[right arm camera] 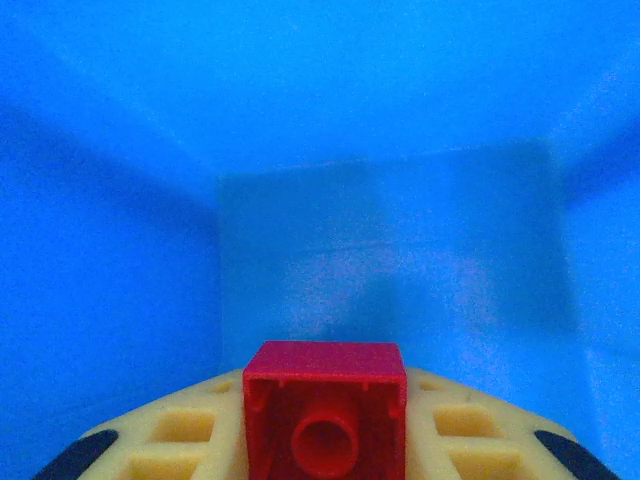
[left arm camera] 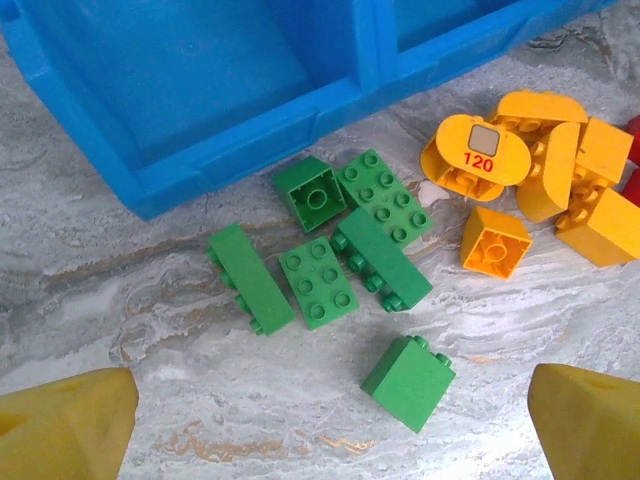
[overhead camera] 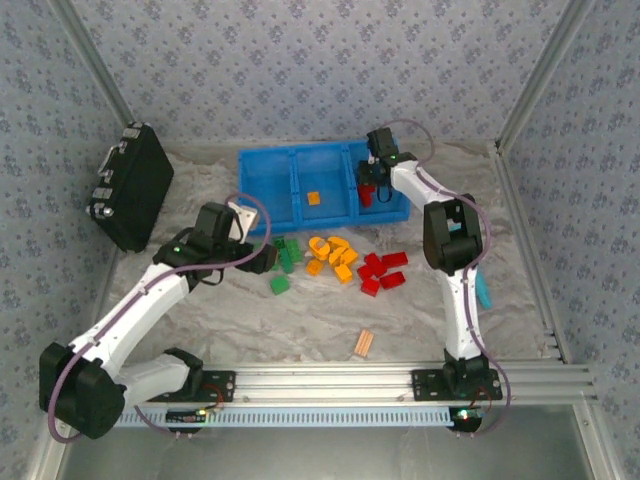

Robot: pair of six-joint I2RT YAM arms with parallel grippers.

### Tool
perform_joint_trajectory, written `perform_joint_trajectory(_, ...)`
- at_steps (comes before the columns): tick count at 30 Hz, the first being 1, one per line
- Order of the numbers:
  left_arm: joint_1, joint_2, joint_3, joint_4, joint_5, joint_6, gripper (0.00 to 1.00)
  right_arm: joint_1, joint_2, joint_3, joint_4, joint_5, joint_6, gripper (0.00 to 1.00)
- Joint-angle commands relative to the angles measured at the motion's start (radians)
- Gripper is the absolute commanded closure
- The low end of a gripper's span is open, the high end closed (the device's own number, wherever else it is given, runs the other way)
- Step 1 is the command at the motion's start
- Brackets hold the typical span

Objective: Sort the legos into containers by color
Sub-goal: Place the lego in the container.

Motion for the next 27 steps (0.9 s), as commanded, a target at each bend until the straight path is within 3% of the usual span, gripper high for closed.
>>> perform_joint_trajectory(1,-0.004,-0.020,-0.014,-0.017,-0.019,-0.035,0.00,0.010,0.016,-0.003,-0.056,0.035,-0.009,0.67)
perform_joint_trajectory(12,-0.004,-0.041,-0.034,-0.016,-0.014,-0.035,0.00,0.034,-0.069,-0.108,-0.051,0.090,-0.038,0.47)
perform_joint_trajectory(20,-0.004,-0.048,-0.040,0.002,0.004,-0.035,0.00,0.045,-0.239,-0.246,-0.043,0.097,-0.041,0.45)
perform_joint_trajectory(27,-0.004,-0.061,-0.042,0.011,0.018,-0.029,0.00,0.068,-0.494,-0.479,-0.043,0.123,-0.028,0.44)
